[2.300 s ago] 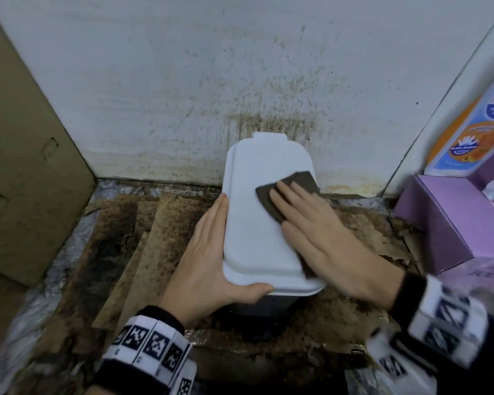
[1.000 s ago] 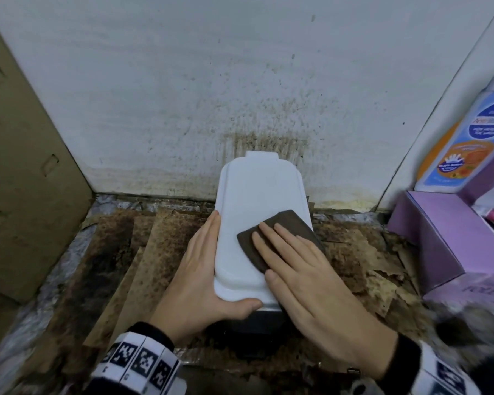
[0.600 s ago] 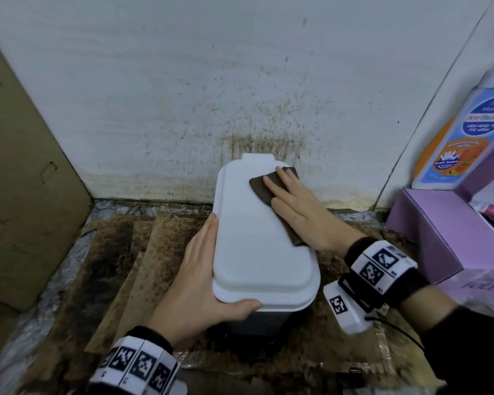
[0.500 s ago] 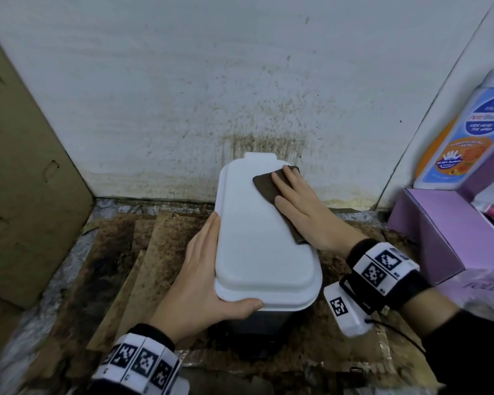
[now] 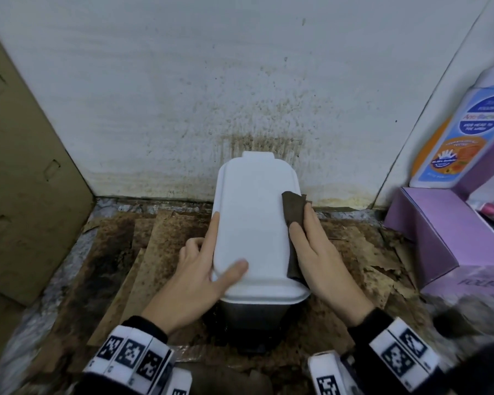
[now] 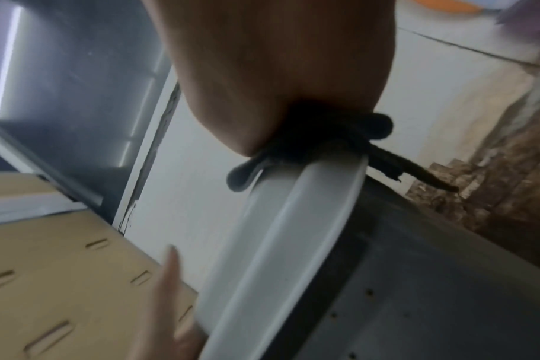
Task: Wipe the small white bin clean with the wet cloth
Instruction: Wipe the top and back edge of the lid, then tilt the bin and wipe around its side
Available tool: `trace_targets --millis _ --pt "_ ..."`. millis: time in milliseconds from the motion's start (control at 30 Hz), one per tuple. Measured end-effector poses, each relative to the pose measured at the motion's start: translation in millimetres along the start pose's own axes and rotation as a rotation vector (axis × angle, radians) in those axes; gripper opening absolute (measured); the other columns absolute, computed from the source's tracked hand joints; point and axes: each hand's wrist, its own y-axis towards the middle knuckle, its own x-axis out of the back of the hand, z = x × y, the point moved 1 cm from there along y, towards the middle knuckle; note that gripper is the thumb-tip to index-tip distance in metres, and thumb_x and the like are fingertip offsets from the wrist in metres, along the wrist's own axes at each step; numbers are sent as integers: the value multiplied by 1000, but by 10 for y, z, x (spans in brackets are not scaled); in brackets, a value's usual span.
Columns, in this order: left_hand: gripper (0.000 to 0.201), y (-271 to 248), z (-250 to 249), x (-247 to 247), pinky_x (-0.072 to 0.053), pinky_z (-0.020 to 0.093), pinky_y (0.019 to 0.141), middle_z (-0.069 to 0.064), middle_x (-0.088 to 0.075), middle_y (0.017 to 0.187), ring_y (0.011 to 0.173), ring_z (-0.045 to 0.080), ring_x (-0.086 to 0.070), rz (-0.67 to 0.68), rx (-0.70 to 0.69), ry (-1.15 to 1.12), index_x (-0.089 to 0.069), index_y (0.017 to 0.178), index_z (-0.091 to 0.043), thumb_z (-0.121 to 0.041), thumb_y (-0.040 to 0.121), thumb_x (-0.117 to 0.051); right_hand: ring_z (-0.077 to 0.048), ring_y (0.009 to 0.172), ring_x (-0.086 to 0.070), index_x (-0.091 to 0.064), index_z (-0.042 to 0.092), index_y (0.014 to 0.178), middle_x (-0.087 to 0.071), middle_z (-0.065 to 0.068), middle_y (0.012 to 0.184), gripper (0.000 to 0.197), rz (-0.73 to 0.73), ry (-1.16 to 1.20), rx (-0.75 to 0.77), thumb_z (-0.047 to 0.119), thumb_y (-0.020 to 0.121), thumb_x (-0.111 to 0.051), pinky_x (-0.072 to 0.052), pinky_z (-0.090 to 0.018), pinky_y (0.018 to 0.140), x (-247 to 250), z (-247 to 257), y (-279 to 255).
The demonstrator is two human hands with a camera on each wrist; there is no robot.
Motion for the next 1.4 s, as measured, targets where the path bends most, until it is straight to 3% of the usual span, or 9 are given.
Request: trace_targets --millis 133,200,300,433,633,800,933,1233,1400 --pt "69 21 -27 -38 -33 13 96 -24 -33 150 114 -37 -30 -72 -35 -191 6 151 -69 -80 93 -30 2 157 -13 -13 34 166 -14 23 170 63 -30 149 -68 50 110 -35 -10 -18 120 78 -31 27" --pt "64 65 -20 -57 -34 34 117 -30 -34 157 141 -14 -32 -133 -51 -306 -10 150 -70 -81 93 -36 -2 156 -19 -19 30 166 -22 20 168 62 -35 209 -104 51 110 -34 -13 -18 116 86 -41 16" --pt "61 86 -52 -45 -44 48 113 -24 -50 146 137 9 -50 -182 -13 -378 -25 142 -70 -83 87 -47 -5 153 -23 -27 32 163 -34 18 158 58 -66 258 -130 53 109 -32 -17 -24 118 37 -119 -17" --pt "69 99 -97 -76 -50 48 104 -19 -51 142 128 13 -55 -202 11 -316 -20 143 -66 -81 85 -54 -4 153 -16 -14 44 164 -24 23 159 78 -79 314 -122 72 98 -43 -14 -41 128 -8 -180 -8" --pt "71 136 -118 -92 -54 33 96 -23 -51 141 123 4 -59 -213 -12 -398 -24 150 -52 -63 91 -62 -17 140 -51 -20 51 160 -41 16 154 107 -24 373 -94 81 72 -72 -46 -48 114 42 -199 64" --pt "60 143 -147 -24 -56 18 82 -31 -57 131 110 -12 -63 -170 -39 -457 -32 147 -51 -51 95 -62 -17 141 -48 -22 48 160 -41 12 154 100 -90 413 -95 75 77 -71 -45 -48 116 -33 -186 -14" --pt "47 228 -190 191 -51 6 78 -43 -58 125 109 -21 -59 -81 -92 -446 -43 143 -52 -43 100 -57 -16 141 -37 -16 36 164 -31 13 145 92 -245 400 -138 57 92 -68 -35 -32 108 -199 -96 -211" --pt "52 336 -61 316 -49 30 102 -43 -52 137 121 -15 -55 -28 -48 -334 -41 145 -61 -58 96 -58 -14 145 -22 2 41 164 -20 21 131 96 -291 434 -142 63 94 -59 -29 -27 105 -530 -3 -322" --pt "79 230 53 190 -39 40 108 -17 -42 152 137 7 -44 -199 37 -239 -31 153 -54 -82 83 -55 -13 141 -23 -2 42 165 -22 13 146 87 -301 480 -129 61 97 -54 -29 -30 103 -396 4 -64"
